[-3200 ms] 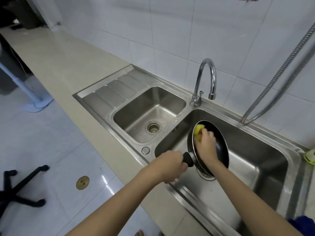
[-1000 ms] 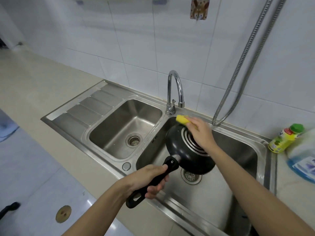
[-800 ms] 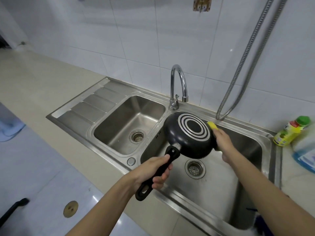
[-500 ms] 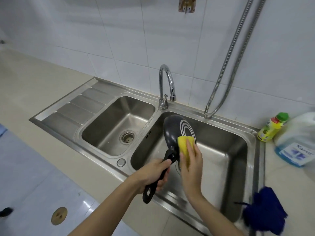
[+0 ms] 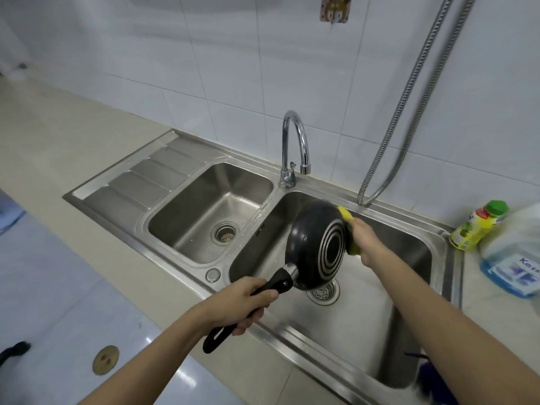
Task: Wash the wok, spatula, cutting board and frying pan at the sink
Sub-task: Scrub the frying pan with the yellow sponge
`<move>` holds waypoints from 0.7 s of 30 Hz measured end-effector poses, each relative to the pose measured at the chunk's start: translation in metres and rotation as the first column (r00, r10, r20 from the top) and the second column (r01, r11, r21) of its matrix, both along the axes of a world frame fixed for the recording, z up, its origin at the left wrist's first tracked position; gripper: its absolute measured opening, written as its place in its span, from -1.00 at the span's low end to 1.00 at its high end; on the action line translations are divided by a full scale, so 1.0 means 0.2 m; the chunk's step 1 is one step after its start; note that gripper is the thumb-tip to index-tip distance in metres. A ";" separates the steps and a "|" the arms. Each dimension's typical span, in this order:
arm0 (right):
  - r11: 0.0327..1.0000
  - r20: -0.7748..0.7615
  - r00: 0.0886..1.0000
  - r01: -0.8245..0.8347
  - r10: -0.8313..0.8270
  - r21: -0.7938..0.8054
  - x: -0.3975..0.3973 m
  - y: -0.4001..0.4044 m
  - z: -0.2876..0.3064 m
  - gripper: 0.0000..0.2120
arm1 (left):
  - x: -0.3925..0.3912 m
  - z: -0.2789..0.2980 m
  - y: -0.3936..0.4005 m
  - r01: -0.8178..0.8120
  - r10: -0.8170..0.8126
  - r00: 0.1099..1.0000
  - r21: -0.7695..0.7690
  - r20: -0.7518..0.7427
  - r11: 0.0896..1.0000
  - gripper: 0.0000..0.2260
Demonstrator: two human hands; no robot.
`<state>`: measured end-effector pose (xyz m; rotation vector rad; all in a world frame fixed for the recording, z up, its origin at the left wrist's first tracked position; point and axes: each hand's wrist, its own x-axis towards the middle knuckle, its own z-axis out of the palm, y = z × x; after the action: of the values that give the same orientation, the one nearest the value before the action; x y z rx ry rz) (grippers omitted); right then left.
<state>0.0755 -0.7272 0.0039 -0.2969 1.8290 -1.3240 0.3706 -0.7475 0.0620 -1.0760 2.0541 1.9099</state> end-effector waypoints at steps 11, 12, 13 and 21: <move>0.897 0.150 0.916 0.396 -0.372 -0.195 0.48 0.23 -0.14 -0.72 | -0.14 -0.11 0.02 0.069 0.054 0.975 -0.521 0.218 0.850 -0.75; 0.890 0.004 0.915 0.394 -0.404 -0.229 0.50 0.26 -0.13 -0.68 | -0.15 -0.12 0.04 0.072 0.067 0.970 -0.537 0.234 0.841 -0.77; 0.903 -0.182 0.903 0.334 -0.388 -0.268 0.51 0.28 -0.12 -0.63 | -0.16 -0.13 0.05 0.078 0.078 0.964 -0.550 0.254 0.832 -0.79; 0.916 -0.970 0.075 -0.352 0.232 0.192 0.32 0.29 -0.15 -0.71 | -0.16 -0.13 0.07 0.271 0.059 0.916 -0.723 0.396 0.636 -0.85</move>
<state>0.1405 -0.6692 -0.0263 -1.9544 2.4892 -0.8517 0.3391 -0.7335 0.0363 -1.2783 2.6252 0.5910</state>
